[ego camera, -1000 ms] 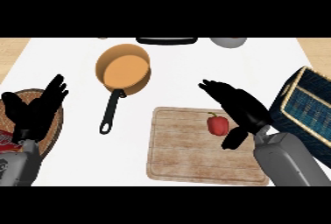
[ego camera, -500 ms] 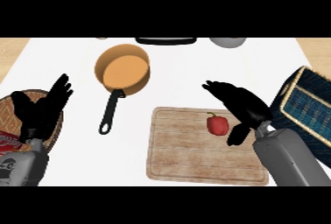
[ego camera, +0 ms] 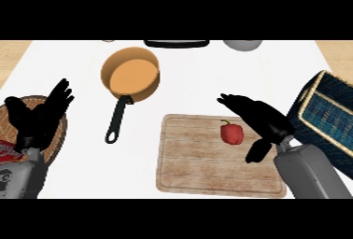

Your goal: Pick the bell pepper from the cutting board and place it in the basket

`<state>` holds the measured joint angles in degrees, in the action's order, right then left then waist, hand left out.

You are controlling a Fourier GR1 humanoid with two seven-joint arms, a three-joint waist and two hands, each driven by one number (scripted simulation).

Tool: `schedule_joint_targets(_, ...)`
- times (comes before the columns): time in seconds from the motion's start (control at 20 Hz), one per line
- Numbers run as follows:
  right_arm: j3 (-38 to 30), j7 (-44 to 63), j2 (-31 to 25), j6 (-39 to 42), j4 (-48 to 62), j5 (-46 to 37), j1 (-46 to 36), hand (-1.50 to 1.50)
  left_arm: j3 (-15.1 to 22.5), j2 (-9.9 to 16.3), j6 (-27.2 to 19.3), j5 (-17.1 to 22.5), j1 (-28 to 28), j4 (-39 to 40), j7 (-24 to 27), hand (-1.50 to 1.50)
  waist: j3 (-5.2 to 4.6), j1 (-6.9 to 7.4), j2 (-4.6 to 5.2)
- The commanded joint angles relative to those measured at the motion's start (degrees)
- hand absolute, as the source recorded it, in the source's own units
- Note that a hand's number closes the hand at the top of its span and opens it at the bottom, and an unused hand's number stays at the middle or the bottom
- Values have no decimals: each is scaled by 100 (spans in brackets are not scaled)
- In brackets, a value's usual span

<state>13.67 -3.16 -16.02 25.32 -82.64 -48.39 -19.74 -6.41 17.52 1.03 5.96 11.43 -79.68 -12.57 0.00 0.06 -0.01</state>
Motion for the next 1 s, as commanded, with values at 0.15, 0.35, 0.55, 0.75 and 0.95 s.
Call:
schedule_joint_targets(0.15, 13, -163, 102, 57, -80, -446, 143, -150, -182, -14, 179, -48, 359, 233, -151, 0, 0, -9, 1)
schedule_joint_targets(0.35, 121, 137, 285, -158, -113, -772, 298, -150, 61, -342, -168, -229, -83, -589, -399, 0, 1, 6, -7)
schedule_joint_targets(0.55, 32, -198, 246, -486, 529, -1087, 151, -150, -144, -216, 103, -187, 263, 124, -154, 0, 1, 3, 4)
schedule_joint_targets(0.75, 449, -125, 525, -713, 578, -1537, 182, 150, -303, -75, 300, -87, 203, 13, -117, 0, 0, 5, 1)
schedule_joint_targets(0.95, 438, -572, 414, -1015, 1078, -1815, 184, 150, -338, -116, 296, -180, 112, 54, -13, 0, 1, 5, 2)
